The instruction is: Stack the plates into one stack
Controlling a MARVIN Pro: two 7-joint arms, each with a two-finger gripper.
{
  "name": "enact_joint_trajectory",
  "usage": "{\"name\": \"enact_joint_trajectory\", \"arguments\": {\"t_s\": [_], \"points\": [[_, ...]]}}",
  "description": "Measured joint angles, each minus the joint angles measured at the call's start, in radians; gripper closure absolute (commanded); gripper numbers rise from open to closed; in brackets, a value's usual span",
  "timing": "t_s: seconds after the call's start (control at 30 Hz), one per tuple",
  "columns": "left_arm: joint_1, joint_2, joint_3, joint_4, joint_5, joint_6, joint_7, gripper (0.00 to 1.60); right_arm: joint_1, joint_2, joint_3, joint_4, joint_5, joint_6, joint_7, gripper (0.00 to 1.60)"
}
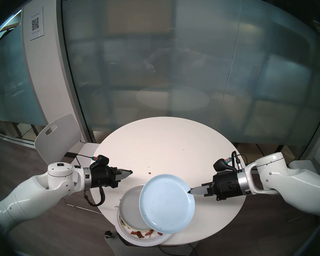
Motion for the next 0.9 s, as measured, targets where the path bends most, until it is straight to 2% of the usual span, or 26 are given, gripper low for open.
{"name": "enact_joint_trajectory", "arguments": {"t_s": [0.5,0.9], "points": [[-0.001,0.000,0.001,0.000,0.000,0.000,0.000,1.28,0.144,-0.070,-0.128,0.001,-0.001,-0.005,-0.049,1.60],[-0.001,0.000,0.003,0.001,0.000,0.000,-0.001,1.28,0.268,-0.172,-0.253,0.034,-0.027,0.027,-0.093,1.60]]}}
